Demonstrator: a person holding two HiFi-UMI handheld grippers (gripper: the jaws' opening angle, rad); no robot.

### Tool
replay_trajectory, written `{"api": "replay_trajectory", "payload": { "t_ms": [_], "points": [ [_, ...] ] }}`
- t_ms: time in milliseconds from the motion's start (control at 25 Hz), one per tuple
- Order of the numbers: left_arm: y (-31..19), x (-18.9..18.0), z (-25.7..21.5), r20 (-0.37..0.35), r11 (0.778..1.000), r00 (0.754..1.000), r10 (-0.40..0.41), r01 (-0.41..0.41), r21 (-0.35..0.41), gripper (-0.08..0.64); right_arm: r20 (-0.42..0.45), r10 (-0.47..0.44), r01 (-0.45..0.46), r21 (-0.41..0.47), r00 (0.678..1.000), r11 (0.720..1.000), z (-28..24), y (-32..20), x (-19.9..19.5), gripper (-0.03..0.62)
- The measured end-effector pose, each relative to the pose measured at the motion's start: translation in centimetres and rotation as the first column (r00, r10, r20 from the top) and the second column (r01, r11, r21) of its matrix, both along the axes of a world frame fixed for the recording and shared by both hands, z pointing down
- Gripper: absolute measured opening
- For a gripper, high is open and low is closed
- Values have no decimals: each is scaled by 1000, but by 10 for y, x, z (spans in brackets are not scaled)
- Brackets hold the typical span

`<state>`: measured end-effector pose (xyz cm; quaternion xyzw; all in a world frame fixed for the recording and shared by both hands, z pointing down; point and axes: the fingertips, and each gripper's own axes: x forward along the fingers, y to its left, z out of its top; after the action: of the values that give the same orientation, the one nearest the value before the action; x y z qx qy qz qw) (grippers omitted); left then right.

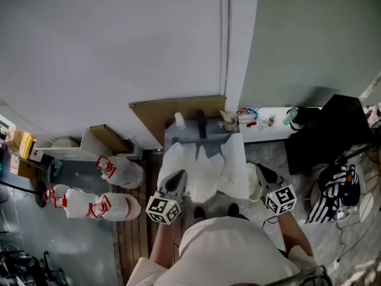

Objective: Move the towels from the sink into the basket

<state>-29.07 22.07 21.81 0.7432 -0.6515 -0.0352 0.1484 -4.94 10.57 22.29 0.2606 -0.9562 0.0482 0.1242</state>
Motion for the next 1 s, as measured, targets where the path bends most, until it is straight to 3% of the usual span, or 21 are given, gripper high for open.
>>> {"api": "replay_trajectory", "payload": {
  "t_ms": [1000],
  "points": [
    [1, -12, 12, 4, 1000, 1000, -2, 2, -25, 15, 43, -7, 8, -30, 999, 1000, -4, -6, -12, -2]
  ]
}}
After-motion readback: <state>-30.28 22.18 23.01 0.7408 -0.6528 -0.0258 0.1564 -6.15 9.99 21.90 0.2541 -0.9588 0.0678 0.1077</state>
